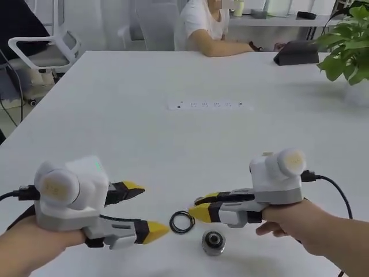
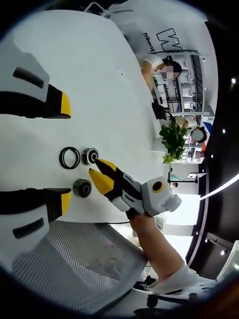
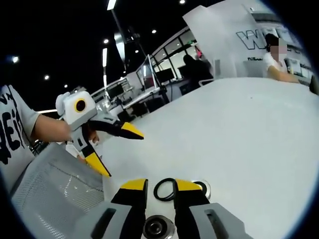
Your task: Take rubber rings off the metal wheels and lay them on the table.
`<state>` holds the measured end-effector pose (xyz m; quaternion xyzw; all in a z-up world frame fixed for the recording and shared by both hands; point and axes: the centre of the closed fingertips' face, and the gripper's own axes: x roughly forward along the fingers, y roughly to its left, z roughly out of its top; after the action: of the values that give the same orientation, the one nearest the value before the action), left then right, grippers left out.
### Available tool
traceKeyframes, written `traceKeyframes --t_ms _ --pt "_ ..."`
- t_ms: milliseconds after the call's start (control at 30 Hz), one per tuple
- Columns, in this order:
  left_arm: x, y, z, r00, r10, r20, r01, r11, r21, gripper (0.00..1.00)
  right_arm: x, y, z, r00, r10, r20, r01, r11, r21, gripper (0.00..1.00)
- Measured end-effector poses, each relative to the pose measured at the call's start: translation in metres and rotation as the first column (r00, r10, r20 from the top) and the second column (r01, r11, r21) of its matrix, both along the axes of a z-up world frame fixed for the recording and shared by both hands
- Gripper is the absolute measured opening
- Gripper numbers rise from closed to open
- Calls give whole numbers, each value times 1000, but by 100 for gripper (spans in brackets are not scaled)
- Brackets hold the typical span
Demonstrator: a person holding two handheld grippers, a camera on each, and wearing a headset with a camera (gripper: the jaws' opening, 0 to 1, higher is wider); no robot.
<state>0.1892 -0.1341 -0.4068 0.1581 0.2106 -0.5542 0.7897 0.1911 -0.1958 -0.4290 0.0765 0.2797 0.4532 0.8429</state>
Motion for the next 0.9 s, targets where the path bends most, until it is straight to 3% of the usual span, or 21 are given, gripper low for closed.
traceKeyframes --t_ms 533,900 --pt "-11 6 18 1000 26 -5 -26 999 -39 57 -17 -23 28 997 -20 68 19 1000 14 30" --pt "-22 7 35 999 38 10 -37 997 -65 61 -40 -43 46 989 -13 147 19 999 -41 42"
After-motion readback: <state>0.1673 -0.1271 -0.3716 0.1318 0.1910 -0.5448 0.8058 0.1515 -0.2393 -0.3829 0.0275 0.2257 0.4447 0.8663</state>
